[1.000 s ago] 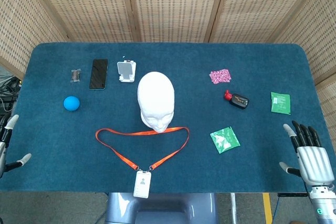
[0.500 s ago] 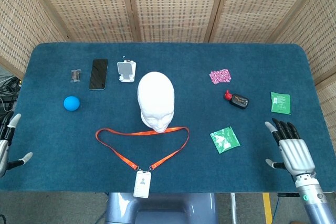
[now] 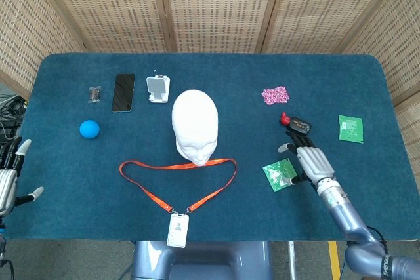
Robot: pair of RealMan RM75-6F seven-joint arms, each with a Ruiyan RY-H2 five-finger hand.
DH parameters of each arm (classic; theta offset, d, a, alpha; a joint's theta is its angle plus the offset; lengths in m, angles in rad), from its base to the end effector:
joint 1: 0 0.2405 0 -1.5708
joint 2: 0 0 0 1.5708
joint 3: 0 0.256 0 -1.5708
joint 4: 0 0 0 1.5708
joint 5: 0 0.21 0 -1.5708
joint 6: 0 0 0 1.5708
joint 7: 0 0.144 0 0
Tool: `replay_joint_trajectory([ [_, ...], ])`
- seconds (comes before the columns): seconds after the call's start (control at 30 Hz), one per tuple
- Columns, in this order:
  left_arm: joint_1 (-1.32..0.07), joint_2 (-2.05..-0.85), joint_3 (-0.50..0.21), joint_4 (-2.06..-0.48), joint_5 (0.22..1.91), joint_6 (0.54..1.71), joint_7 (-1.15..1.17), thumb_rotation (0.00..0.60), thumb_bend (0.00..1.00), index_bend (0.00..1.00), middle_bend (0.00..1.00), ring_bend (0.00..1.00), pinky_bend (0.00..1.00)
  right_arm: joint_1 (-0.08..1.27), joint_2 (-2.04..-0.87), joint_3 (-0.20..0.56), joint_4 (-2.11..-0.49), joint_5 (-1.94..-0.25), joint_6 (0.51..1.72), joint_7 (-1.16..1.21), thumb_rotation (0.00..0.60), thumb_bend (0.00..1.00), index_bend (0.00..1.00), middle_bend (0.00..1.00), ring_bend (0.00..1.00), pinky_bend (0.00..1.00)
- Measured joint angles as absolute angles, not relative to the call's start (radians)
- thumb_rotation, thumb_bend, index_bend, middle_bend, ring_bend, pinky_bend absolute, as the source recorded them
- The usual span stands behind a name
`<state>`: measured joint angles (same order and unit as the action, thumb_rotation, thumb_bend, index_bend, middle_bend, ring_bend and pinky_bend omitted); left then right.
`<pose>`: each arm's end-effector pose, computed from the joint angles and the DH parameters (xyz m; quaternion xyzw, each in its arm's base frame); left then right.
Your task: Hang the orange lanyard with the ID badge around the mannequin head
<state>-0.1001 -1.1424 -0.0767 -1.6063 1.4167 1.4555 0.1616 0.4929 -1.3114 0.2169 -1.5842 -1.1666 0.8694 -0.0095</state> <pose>-0.3176 0.1910 0.1564 -0.5989 -0.3617 -0.3358 0.6306 -0.2358 -0.3129 0.0508 0.6461 -0.5278 0.3640 0.4142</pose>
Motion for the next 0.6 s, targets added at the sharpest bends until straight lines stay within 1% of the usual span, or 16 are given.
replay_joint_trajectory([
  [0.1, -0.103, -1.140, -0.078, -1.604, 1.412, 1.449, 0.152, 0.600, 0.00, 0.00, 0.00, 0.00, 0.00, 0.533, -1.349, 0.232, -1.579, -1.092, 0.837, -0.032, 0.600, 0.37, 0.38, 0.00, 0.00, 0.00],
  [0.23, -0.107, -1.137, -0.078, -1.601, 1.410, 1.441, 0.142, 0.600, 0.00, 0.00, 0.00, 0.00, 0.00, 0.581, -1.400, 0.242, -1.573, -1.001, 0.826, -0.100, 0.600, 0.40, 0.41, 0.00, 0.00, 0.00],
  [0.4, -0.109, -1.134, -0.078, -1.601, 1.406, 1.437, 0.136, 0.600, 0.00, 0.00, 0.00, 0.00, 0.00, 0.633, -1.471, 0.240, -1.542, -0.913, 0.839, -0.205, 0.600, 0.45, 0.44, 0.00, 0.00, 0.00],
  [0.6, -0.110, -1.131, -0.080, -1.598, 1.398, 1.434, 0.126, 0.600, 0.00, 0.00, 0.00, 0.00, 0.00, 0.699, -1.575, 0.237, -1.486, -0.798, 0.875, -0.320, 0.600, 0.46, 0.48, 0.00, 0.00, 0.00],
])
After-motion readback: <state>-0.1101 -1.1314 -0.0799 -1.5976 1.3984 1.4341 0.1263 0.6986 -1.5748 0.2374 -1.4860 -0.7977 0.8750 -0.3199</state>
